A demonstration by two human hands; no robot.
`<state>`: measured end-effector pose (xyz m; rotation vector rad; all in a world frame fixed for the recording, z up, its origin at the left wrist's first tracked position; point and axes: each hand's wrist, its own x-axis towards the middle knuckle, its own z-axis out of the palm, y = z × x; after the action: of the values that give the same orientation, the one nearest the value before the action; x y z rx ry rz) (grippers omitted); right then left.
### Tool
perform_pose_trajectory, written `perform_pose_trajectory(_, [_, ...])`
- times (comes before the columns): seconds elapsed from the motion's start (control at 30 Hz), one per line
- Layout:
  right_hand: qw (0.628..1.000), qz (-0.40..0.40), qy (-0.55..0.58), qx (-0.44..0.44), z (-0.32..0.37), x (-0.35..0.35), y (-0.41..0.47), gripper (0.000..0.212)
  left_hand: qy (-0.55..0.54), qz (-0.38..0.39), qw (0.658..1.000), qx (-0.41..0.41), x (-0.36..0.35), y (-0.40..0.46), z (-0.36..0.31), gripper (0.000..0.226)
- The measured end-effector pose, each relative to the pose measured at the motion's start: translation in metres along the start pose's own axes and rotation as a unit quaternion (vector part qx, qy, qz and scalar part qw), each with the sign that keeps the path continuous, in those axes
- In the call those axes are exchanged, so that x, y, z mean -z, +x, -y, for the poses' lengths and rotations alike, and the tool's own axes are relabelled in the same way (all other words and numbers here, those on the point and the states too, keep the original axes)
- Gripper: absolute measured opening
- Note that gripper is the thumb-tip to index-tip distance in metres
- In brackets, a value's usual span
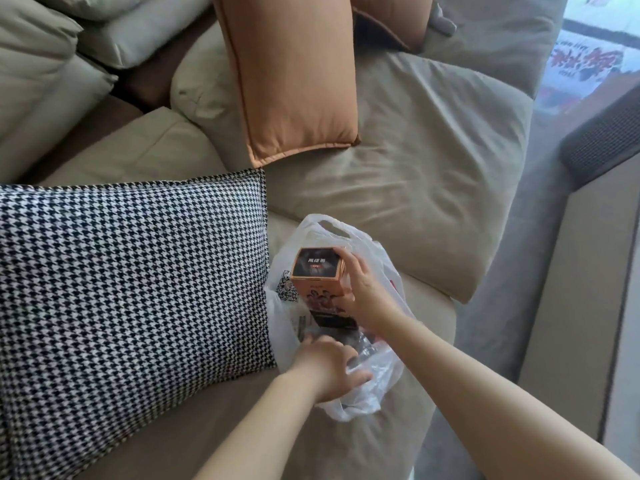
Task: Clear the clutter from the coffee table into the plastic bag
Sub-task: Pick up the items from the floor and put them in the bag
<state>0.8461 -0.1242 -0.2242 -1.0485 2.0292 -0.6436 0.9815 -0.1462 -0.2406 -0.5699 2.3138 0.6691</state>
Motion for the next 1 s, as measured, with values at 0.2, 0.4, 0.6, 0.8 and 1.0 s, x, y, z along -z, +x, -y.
perform_pose_trajectory(0.2, [0.999, 0.002, -0.021, 0.026, -0.006, -0.017, 0.017, 0.083, -0.023, -0.078, 0.996, 0.022, 0.025, 0.008, 0.019, 0.029])
perform_pose_trajectory(0.4, [0.999, -0.004, -0.032, 0.021, -0.009, -0.023, 0.031, 0.08, -0.004, -0.257, 0.959, 0.12, 0.046, 0.009, 0.04, 0.025])
perform_pose_trajectory(0.6, [0.998, 0.023, -0.047, 0.018, -0.019, -0.016, 0.025, 0.08, -0.113, -0.334, 0.926, 0.135, 0.048, 0.018, 0.048, 0.061])
perform_pose_trajectory(0.8, [0.989, -0.016, -0.146, 0.017, -0.024, -0.001, 0.023, 0.074, -0.161, -0.253, 0.948, 0.103, 0.048, 0.035, 0.044, 0.061])
perform_pose_trajectory(1.0, [0.99, -0.088, -0.103, -0.046, -0.023, 0.015, 0.041, 0.04, -0.17, -0.265, 0.942, 0.112, 0.053, 0.045, 0.032, 0.051])
